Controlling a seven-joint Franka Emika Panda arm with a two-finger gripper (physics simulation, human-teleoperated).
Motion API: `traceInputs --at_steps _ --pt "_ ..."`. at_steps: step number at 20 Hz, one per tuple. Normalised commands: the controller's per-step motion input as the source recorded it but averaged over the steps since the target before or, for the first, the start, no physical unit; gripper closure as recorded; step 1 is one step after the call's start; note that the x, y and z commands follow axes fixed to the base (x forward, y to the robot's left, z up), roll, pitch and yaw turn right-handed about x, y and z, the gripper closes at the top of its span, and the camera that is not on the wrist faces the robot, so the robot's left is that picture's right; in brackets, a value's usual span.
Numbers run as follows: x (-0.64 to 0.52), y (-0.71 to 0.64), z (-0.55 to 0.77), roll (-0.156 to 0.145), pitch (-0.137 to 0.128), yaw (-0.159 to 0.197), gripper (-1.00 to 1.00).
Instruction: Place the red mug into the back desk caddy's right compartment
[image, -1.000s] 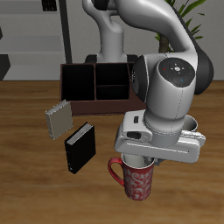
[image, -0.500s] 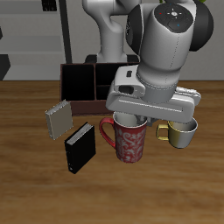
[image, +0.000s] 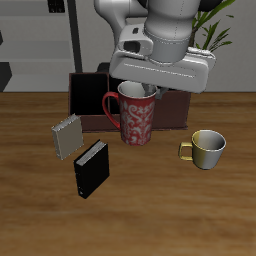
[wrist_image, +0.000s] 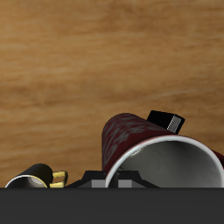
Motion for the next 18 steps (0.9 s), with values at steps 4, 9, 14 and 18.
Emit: traceInputs --at_steps 4,9,14,18 --pt "-0.62 -0.18 0.39 -0.021 -0.078 0.008 1.0" --pt "-0.58 -0.15 0.27 -0.018 -0.046 0.019 1.0" --pt "-0.52 -0.1 0.13 -0.01 -0.021 0.004 1.0" --pt "-0.32 -0.08 0.1 -0.007 -0.022 -0.001 1.0"
